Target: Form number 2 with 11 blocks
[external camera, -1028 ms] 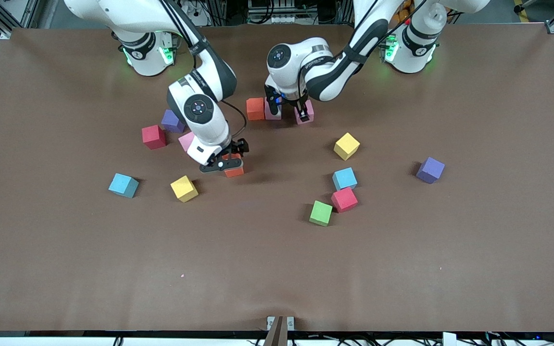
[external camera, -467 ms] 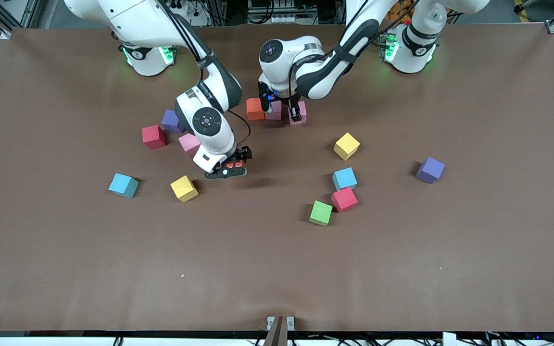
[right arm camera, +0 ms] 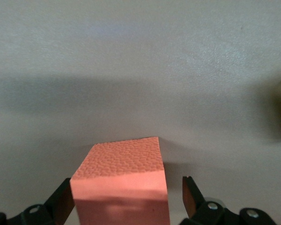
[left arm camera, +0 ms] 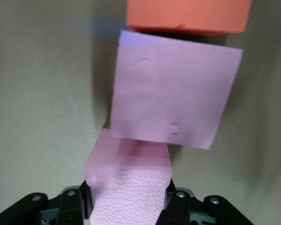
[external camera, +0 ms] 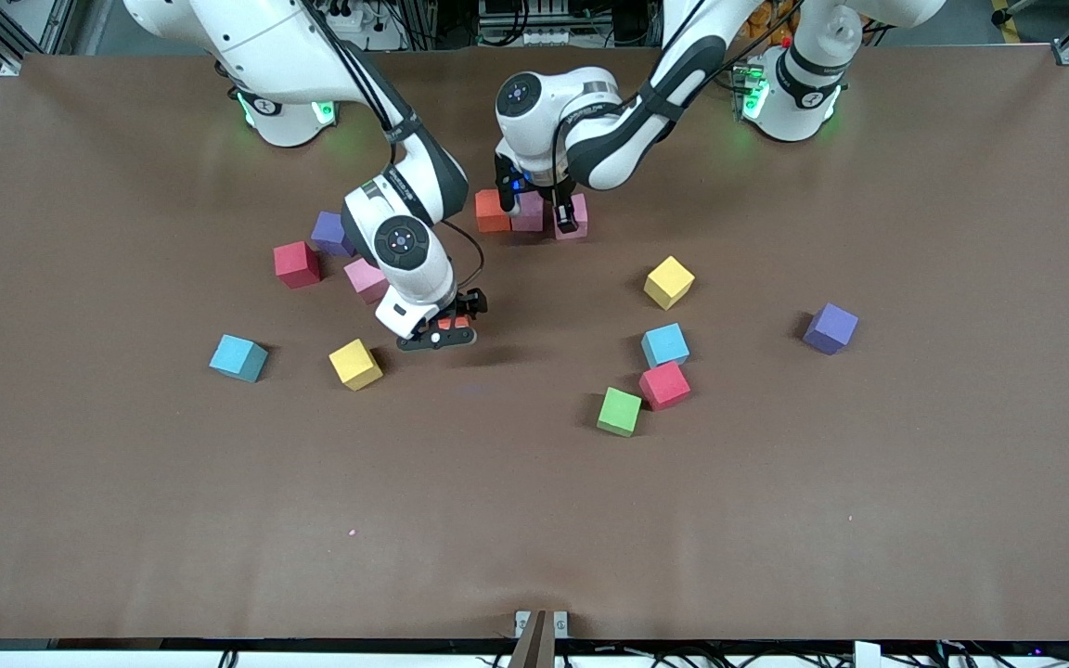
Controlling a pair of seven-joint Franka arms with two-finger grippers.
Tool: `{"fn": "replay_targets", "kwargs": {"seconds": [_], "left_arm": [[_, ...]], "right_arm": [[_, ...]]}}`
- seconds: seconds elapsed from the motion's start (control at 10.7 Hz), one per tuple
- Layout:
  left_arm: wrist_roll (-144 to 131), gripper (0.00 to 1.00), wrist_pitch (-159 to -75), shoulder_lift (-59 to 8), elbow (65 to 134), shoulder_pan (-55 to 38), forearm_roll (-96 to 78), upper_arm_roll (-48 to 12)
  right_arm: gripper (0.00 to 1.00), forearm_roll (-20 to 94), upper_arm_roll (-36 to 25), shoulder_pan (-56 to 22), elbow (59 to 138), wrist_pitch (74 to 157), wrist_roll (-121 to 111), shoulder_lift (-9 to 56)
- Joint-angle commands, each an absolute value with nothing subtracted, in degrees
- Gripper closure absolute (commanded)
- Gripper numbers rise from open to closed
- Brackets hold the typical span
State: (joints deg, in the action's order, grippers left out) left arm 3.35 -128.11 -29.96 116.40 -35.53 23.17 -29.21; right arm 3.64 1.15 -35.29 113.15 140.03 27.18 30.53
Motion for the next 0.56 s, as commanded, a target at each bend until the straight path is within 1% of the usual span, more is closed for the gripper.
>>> {"fn": "replay_targets", "kwargs": {"seconds": [0.0, 0.09, 0.47], "left_arm": [[3.52, 0.92, -128.41, -31.82, 115.40, -36.82, 25.04, -29.27], [3.60, 0.92, -128.41, -31.82, 115.40, -36.83, 25.22, -29.35], [3.95, 0.91, -128.41, -31.99, 115.31, -37.09, 27.24, -29.36]], "right_arm": [[0.63, 3.78, 1.23, -35.07, 112.50, 139.49, 29.09, 30.24], [0.74, 3.78, 1.23, -34.98, 112.59, 139.13, 29.09, 29.10], [0.74, 3.60, 1.05, -33.32, 109.79, 129.58, 28.13, 25.58]]}}
